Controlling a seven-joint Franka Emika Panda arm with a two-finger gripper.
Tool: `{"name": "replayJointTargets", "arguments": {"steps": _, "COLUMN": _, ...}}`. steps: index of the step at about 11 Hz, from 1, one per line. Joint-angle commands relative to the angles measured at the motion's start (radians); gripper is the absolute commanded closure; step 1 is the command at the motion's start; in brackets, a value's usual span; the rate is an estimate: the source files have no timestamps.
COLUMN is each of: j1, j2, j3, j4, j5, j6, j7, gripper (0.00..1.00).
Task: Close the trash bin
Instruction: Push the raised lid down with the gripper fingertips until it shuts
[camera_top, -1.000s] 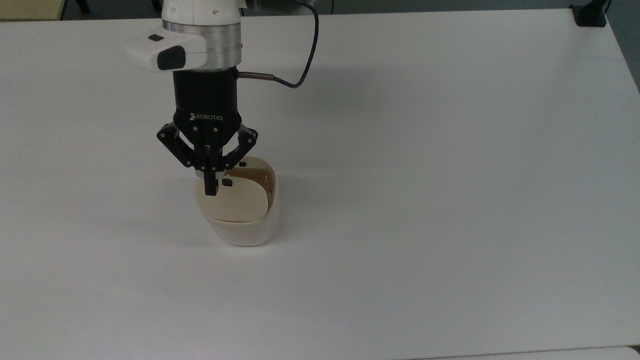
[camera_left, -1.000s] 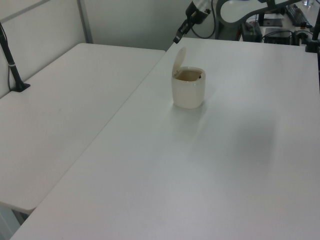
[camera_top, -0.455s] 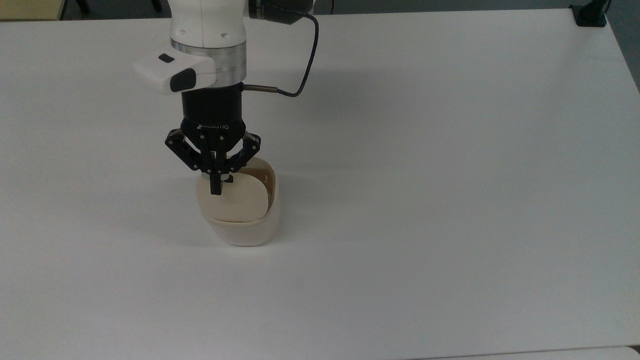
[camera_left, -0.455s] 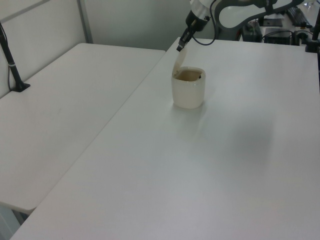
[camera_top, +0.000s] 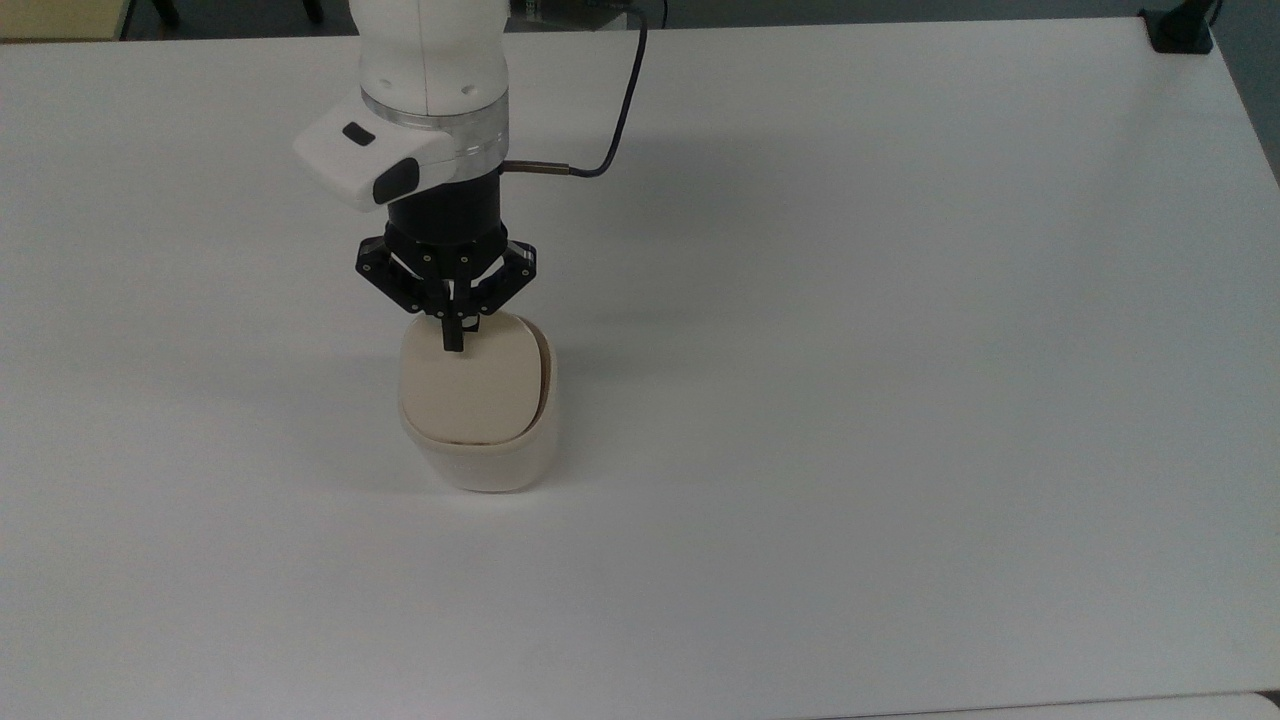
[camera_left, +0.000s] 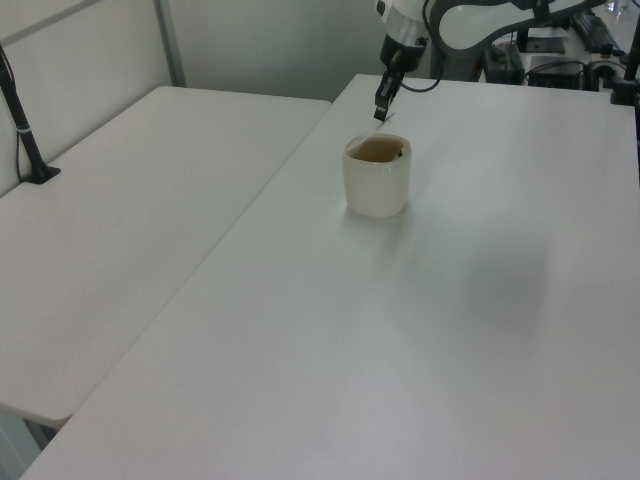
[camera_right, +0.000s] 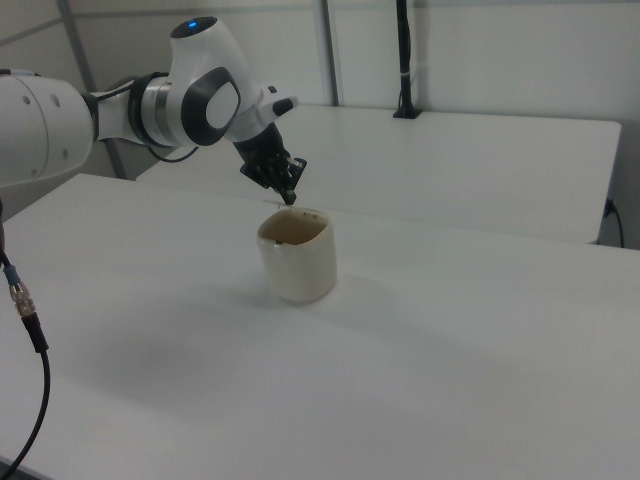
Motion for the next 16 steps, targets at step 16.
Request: {"name": "replayJointTargets", "arguments": {"steps": 16, "j1": 0.03, "j2": -0.084, "j3": -0.001, "j4": -0.025, "j5": -0.005, "j6": -0.267, "j7": -0.021, "gripper": 0.99}}
